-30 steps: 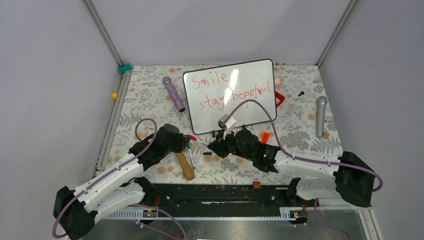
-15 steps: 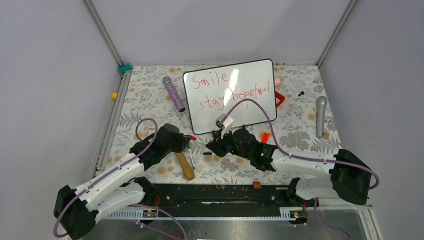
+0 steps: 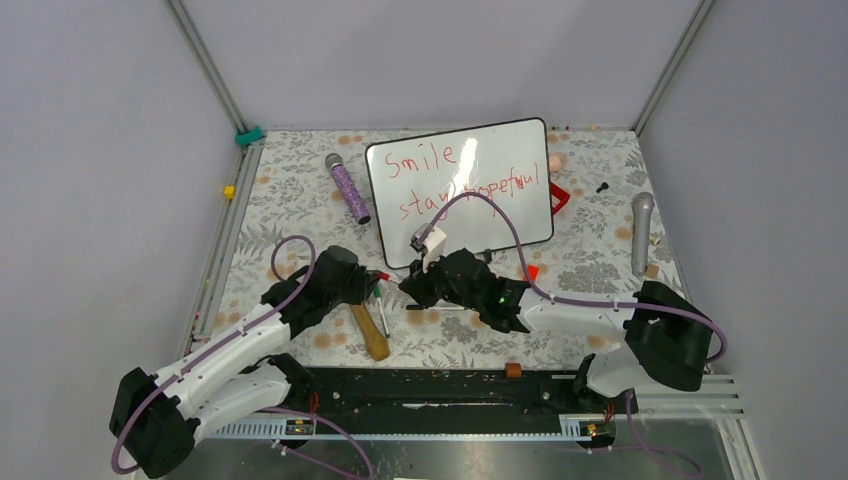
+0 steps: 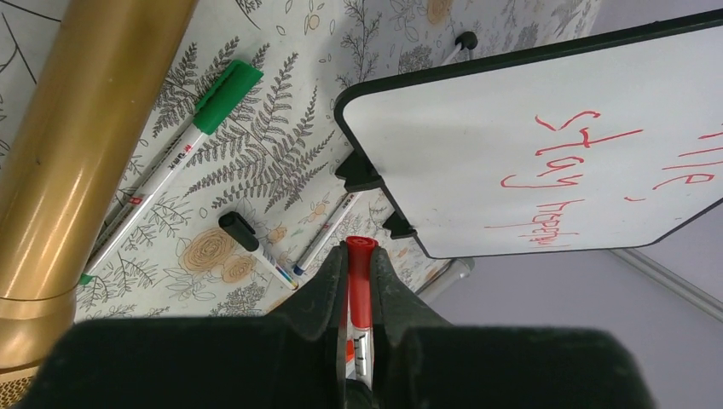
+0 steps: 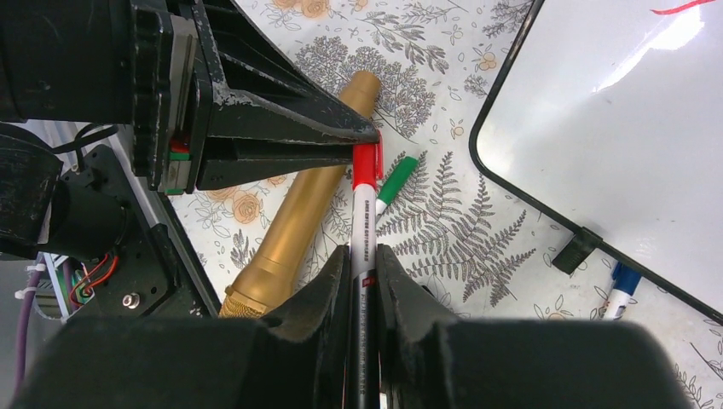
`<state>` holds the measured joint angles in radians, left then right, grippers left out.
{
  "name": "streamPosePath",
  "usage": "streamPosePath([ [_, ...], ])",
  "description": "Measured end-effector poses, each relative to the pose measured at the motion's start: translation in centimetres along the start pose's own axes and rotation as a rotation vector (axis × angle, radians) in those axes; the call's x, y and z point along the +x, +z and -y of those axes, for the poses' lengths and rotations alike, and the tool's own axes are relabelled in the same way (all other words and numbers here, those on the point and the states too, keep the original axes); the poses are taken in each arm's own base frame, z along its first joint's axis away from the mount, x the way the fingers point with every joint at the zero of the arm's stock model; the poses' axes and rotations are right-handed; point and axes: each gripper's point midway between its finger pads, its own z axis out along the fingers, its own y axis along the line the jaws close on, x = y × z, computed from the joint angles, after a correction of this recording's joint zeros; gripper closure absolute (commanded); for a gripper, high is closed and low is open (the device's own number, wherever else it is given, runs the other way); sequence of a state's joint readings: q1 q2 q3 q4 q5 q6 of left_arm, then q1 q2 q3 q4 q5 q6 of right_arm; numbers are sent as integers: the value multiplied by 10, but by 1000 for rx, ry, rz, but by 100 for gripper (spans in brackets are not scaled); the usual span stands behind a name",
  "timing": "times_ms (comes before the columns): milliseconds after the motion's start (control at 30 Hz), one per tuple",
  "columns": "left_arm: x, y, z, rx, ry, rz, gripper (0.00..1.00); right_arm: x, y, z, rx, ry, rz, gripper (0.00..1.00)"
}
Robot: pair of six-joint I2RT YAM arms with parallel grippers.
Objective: Write a sentence on the whiteboard
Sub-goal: Insert the whiteboard marker without the cap into the pen cap.
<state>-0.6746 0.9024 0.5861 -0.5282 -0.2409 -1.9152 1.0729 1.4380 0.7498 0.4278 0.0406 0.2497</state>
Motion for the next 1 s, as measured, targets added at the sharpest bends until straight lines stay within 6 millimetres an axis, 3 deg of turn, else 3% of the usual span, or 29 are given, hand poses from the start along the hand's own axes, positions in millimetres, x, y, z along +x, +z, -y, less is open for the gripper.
streamPosePath([
  [267, 6, 9, -2, 5, -2, -21, 100, 5, 3, 3, 6, -24, -12, 100],
  [400, 16, 20, -15, -39, 43, -17, 100, 19, 1, 9, 25, -30, -67, 100],
  [567, 20, 18, -26, -38, 105, 31, 100, 27, -2, 6, 11, -31, -118, 100],
  [767, 19, 16, -23, -21, 104, 42, 100, 23, -1, 4, 4, -19, -171, 100],
  [800, 19, 14, -22, -15, 103, 41, 94, 21, -1, 4, 5, -11, -180, 100],
  [900, 17, 1, -16, 23, 111, 29, 49, 11, -6, 2, -4, 17, -215, 100],
  [1000, 35, -30, 5, 136, 110, -109, 29, -10, -13, 2, 17, 19, -248, 100],
])
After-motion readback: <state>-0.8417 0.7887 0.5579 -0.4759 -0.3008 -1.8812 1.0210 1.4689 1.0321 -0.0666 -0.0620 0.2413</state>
